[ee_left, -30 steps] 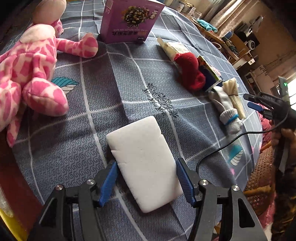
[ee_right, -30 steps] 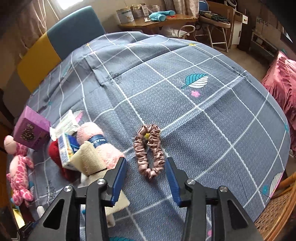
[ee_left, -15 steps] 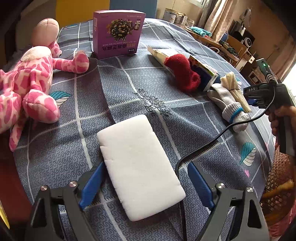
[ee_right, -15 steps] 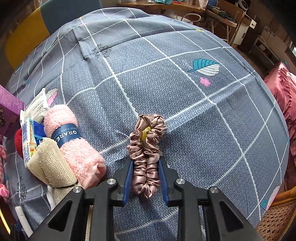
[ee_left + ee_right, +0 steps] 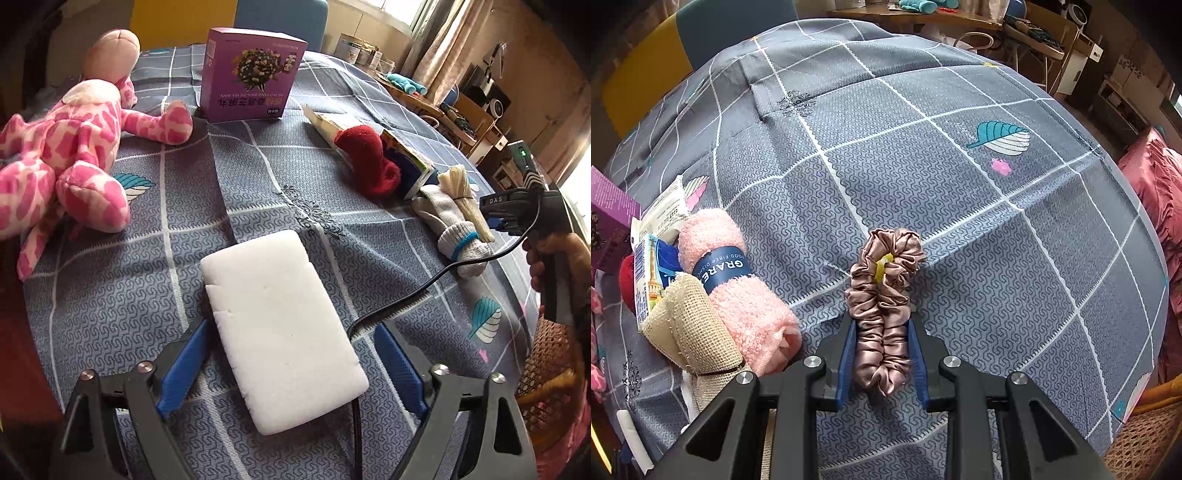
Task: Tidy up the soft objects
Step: 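Carry the white sponge block into the tray and release it with the left gripper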
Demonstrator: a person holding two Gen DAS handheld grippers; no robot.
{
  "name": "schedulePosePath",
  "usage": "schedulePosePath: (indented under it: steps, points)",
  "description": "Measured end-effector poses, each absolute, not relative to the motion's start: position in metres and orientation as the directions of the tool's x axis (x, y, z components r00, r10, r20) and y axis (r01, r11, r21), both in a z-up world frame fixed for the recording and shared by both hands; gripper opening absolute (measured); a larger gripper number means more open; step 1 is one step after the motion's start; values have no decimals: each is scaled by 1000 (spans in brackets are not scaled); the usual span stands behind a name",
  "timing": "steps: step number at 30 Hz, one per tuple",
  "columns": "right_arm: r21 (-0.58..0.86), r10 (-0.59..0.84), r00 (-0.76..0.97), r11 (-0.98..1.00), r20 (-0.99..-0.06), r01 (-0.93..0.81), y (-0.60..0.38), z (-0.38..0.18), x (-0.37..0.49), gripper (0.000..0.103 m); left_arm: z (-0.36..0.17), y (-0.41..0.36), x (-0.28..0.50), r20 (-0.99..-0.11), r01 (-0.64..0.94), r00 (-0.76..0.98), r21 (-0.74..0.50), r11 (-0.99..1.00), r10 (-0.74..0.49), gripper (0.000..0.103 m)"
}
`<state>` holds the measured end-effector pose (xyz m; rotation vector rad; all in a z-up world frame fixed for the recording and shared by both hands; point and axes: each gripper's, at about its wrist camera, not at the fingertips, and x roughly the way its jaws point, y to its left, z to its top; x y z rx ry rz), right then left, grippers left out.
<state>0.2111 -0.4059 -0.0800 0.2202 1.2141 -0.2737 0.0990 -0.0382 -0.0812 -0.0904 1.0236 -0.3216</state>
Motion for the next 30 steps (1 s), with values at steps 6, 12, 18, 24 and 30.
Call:
schedulePosePath:
  steps: [6,12,18,24,30]
  points:
    - [-7,-111,326,953,-939,304,-396,-80,213,27,-78,-21,96,-810,183,496,-255,949,-313,63]
    - [-19,-121,329,955,-936,298,-391,-80,212,26,-60,-10,81,-782,191,525,-277,942,-337,61]
    - [-34,-132,329,957,-935,287,-387,-78,213,26,-24,16,59,-732,177,591,-292,940,-338,62]
    - [-34,-131,327,957,-936,288,-391,-78,212,26,7,74,42,-694,59,662,-329,943,-283,62]
    - [-54,-147,327,959,-934,276,-390,-78,213,26,14,171,39,-706,-177,698,-329,928,-117,63]
